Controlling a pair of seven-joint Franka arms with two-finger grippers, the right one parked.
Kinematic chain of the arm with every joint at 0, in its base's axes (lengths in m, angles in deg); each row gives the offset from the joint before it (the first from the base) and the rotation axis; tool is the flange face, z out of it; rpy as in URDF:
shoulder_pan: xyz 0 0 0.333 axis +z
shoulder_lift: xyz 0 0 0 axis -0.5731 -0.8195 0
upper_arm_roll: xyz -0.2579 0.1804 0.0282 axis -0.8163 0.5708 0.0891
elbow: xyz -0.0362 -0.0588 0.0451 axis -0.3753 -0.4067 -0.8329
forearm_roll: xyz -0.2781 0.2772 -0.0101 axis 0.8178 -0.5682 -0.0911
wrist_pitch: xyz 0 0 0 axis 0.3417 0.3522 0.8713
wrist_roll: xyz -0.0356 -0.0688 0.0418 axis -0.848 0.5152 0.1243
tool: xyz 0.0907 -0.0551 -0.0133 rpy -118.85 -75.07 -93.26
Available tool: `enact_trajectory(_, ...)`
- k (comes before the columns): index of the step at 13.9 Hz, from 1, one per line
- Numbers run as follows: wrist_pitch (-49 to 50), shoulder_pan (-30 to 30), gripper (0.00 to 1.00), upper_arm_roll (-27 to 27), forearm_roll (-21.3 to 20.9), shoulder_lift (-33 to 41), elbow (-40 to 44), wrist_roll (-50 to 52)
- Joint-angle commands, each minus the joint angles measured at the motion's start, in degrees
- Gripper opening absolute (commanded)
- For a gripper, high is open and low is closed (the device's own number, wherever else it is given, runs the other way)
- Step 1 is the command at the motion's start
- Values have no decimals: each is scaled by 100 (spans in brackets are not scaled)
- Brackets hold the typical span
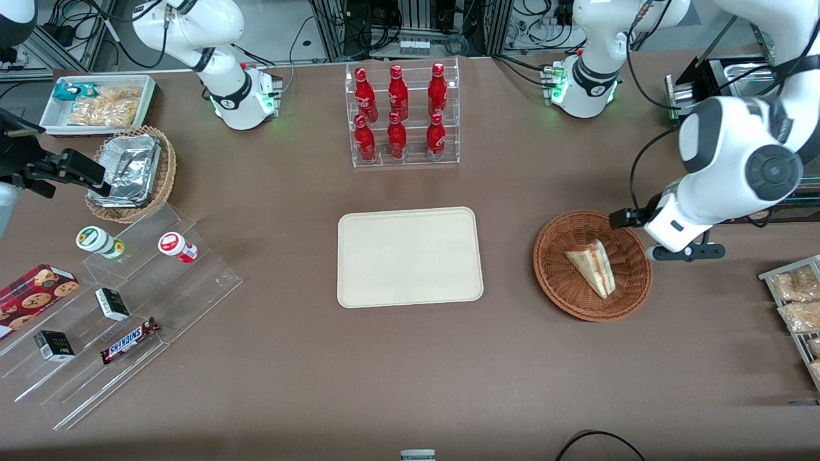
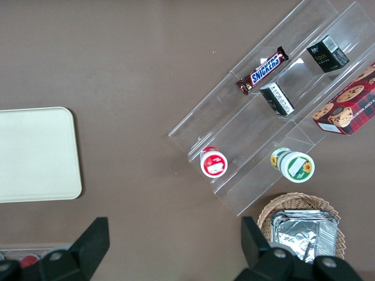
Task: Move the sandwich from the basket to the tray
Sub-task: 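Move the left gripper over the sandwich in the wicker basket, then lower the left gripper and close it on the wrapped sandwich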
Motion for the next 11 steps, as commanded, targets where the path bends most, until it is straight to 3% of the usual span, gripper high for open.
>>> enact_trajectory(1,-492,-279,100,11,-185,-76,-215,1016)
enact_trajectory(5,-2065,-368,100,11,-431,-242,-962,2907)
enact_trajectory(11,-2436,-368,100,11,-422,-673,-972,4131)
